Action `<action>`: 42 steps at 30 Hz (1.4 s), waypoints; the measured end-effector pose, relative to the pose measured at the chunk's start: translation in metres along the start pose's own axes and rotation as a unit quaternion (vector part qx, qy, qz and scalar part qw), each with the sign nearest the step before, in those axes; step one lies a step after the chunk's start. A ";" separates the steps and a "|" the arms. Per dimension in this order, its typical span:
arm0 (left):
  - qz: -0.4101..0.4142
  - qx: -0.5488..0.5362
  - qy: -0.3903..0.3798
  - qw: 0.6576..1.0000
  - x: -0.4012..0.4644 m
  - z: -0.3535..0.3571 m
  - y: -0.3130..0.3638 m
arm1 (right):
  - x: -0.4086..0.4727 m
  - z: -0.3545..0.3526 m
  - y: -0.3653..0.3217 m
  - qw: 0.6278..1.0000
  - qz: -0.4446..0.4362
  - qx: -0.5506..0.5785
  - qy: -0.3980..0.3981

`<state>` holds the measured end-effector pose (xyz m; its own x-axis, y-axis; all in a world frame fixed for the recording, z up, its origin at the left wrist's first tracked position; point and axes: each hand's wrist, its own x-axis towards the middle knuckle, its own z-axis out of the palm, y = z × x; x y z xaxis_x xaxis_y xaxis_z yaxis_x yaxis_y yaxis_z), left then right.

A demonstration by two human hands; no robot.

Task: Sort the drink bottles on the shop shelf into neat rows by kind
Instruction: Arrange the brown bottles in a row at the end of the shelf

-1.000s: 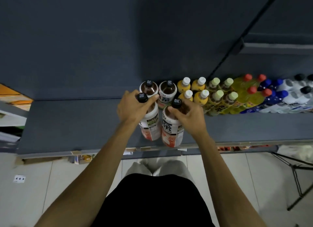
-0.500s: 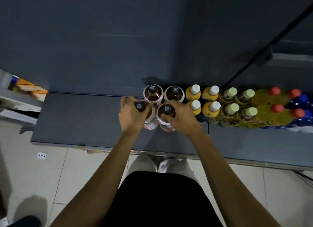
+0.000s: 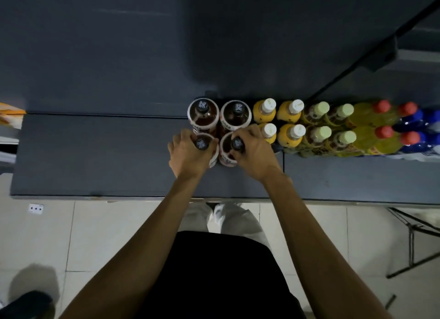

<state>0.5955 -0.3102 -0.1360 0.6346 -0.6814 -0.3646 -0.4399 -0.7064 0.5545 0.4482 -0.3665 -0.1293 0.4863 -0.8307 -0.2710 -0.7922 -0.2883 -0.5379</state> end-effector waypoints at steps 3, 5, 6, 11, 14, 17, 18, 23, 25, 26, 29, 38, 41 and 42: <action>0.089 -0.007 -0.039 0.995 0.000 -0.010 -0.011 | -0.002 0.003 -0.008 0.999 0.038 -0.005 0.031; 0.177 0.005 -0.066 0.982 -0.001 -0.018 -0.017 | -0.002 0.003 -0.012 0.997 0.054 0.003 0.046; 0.214 0.012 -0.076 0.974 0.000 -0.021 -0.019 | -0.002 0.003 -0.013 0.997 0.058 0.010 0.051; 0.203 -0.008 -0.073 0.977 0.000 -0.030 -0.010 | 0.005 -0.002 -0.017 0.996 0.073 0.028 0.047; 0.175 -0.018 -0.041 0.984 -0.001 -0.029 0.003 | 0.003 -0.005 -0.016 0.996 0.077 0.023 0.038; 0.136 -0.002 -0.003 0.991 -0.001 -0.028 0.015 | 0.001 -0.007 -0.016 0.996 0.084 0.017 0.032; 0.124 0.016 0.003 0.992 -0.001 -0.027 0.016 | 0.001 -0.008 -0.017 0.996 0.086 0.016 0.032; 0.093 0.061 -0.005 0.994 0.000 -0.025 0.012 | 0.003 -0.007 -0.022 0.995 0.094 0.020 0.026; 0.088 0.067 -0.004 0.994 0.001 -0.023 0.010 | 0.001 -0.007 -0.022 0.995 0.094 0.020 0.026; 0.089 0.070 -0.003 0.994 0.001 -0.022 0.008 | 0.000 -0.005 -0.022 0.995 0.093 0.019 0.026; 0.116 0.078 0.002 0.990 0.002 -0.018 0.004 | -0.001 -0.002 -0.021 0.994 0.096 0.029 0.042; 0.158 0.071 -0.059 0.983 0.004 -0.020 -0.011 | -0.006 0.006 -0.024 0.992 0.093 0.046 0.071; 0.184 0.045 -0.053 0.980 0.003 -0.017 -0.016 | -0.011 0.015 -0.022 0.984 0.099 0.091 0.116; 0.187 0.044 -0.051 0.980 0.004 -0.017 -0.014 | -0.012 0.017 -0.023 0.981 0.103 0.100 0.131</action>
<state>0.6148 -0.2994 -0.1324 0.3534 -0.9084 -0.2235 -0.6855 -0.4140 0.5989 0.4667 -0.3425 -0.1271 0.1923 -0.9628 -0.1898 -0.7626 -0.0249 -0.6464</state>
